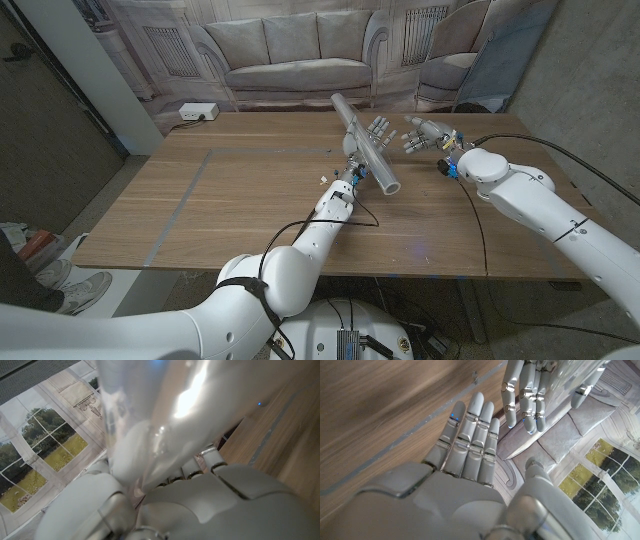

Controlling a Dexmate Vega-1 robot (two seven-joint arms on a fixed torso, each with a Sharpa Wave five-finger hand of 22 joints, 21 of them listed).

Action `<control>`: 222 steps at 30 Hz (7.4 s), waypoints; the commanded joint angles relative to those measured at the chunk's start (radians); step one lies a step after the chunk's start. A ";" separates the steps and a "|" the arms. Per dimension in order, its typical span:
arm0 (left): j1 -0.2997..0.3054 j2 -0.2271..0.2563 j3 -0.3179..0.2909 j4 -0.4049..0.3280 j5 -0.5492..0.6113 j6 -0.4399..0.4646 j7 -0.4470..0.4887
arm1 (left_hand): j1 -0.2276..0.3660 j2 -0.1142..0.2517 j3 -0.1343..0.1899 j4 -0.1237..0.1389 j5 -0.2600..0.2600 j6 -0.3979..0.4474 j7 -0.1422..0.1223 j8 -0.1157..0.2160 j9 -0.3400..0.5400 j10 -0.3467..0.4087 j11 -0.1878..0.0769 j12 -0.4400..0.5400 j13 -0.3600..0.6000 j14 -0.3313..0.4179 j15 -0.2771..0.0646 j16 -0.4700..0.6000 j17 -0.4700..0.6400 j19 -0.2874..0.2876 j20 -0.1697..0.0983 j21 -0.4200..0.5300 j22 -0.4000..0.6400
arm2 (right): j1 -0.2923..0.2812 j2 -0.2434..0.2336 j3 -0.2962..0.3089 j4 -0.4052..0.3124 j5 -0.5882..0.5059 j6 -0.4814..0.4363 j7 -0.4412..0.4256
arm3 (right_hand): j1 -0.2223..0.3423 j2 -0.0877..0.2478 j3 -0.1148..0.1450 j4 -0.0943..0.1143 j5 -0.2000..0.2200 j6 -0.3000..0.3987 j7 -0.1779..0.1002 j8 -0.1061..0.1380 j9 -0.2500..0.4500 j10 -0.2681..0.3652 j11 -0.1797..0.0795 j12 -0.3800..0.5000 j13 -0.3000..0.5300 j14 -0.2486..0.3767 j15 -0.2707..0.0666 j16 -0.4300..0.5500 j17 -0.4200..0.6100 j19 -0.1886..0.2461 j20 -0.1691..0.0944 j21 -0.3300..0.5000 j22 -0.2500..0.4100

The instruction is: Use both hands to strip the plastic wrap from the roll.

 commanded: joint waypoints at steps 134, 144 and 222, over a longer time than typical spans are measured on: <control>0.003 0.014 0.001 0.013 0.132 -0.023 -0.047 | -0.037 -0.068 -0.063 -0.019 0.000 -0.100 -0.011 -0.028 -0.005 -0.077 0.018 -0.016 -0.007 -0.092 0.025 -0.034 -0.034 0.031 0.028 -0.067 0.007 | 0.018 0.100 0.052 -0.001 0.197 0.074 0.049 | 0.852 0.032 -0.106 -0.014 0.022 0.278 -0.036 0.148 0.194 0.186 -0.138 0.365 0.322 0.041 -0.137 0.585 0.418 -0.085 -0.094 0.622 0.227; -0.066 -0.001 -0.084 0.135 0.042 0.030 -0.133 | -0.005 -0.086 -0.072 -0.046 0.009 -0.077 -0.037 -0.008 0.004 -0.072 0.001 -0.018 -0.018 -0.056 -0.005 -0.015 -0.056 0.086 0.003 -0.061 0.007 | -0.016 0.115 0.086 -0.015 0.202 0.101 0.000 | 0.854 0.034 -0.115 -0.011 0.022 0.280 -0.036 0.146 0.194 0.185 -0.138 0.366 0.321 0.039 -0.137 0.586 0.422 -0.089 -0.096 0.637 0.207; 0.035 0.003 -0.034 -0.079 0.020 0.269 -0.048 | 0.014 -0.089 -0.140 -0.054 0.024 -0.138 -0.055 0.045 0.057 -0.074 -0.030 0.019 0.000 -0.067 -0.004 -0.021 -0.059 0.101 0.020 -0.136 0.010 | -0.018 0.197 0.161 0.000 0.189 0.179 -0.150 | 0.867 0.049 -0.165 -0.004 0.026 0.288 -0.043 0.128 0.201 0.185 -0.144 0.378 0.315 0.043 -0.139 0.577 0.449 -0.124 -0.106 0.757 0.038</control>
